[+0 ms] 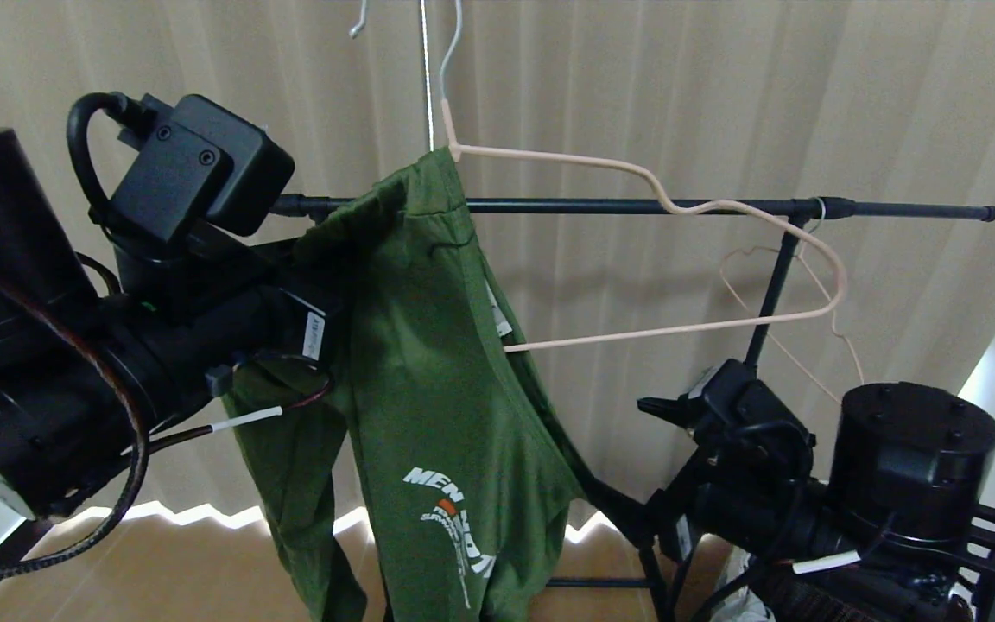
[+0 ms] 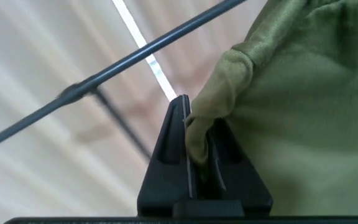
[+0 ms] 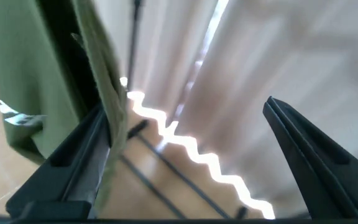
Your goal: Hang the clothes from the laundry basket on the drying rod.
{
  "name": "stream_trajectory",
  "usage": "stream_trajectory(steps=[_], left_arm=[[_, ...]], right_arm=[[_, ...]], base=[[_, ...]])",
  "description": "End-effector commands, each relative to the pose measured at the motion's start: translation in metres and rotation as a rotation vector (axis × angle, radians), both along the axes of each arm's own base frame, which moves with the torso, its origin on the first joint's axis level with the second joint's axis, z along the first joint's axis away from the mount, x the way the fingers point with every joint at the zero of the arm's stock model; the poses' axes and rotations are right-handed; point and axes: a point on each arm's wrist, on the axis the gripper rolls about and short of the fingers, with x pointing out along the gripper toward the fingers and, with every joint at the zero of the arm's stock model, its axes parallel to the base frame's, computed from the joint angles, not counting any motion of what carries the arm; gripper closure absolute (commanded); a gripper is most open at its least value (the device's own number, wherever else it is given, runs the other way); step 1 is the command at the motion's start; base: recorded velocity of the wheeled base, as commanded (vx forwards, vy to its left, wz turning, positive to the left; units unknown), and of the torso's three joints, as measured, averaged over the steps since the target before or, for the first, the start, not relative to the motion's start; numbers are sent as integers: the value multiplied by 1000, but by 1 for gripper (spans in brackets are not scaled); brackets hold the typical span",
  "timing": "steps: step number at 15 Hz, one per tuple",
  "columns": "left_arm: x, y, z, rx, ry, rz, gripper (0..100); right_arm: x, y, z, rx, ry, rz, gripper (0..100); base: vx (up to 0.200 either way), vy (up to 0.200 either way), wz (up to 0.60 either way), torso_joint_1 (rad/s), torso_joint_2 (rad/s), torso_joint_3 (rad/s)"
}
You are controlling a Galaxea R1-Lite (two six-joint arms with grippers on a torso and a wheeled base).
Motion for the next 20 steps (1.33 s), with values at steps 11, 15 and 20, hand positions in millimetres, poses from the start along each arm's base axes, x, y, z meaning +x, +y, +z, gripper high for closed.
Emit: stream_trajectory(steps=[11, 15, 20], left_arm=[[8, 61, -59, 396, 66, 217, 100], [16, 69, -63, 407, 83, 263, 100], [25, 60, -67, 325, 67, 319, 100]], right_arm=[[14, -46, 42, 76, -145, -177, 0], [7, -46, 47, 80, -148, -154, 0], [-19, -14, 55, 58, -107, 50, 0]], base=[[0, 0, 0, 0, 0, 0], [0, 0, 0, 0, 0, 0], [0, 0, 0, 0, 0, 0]])
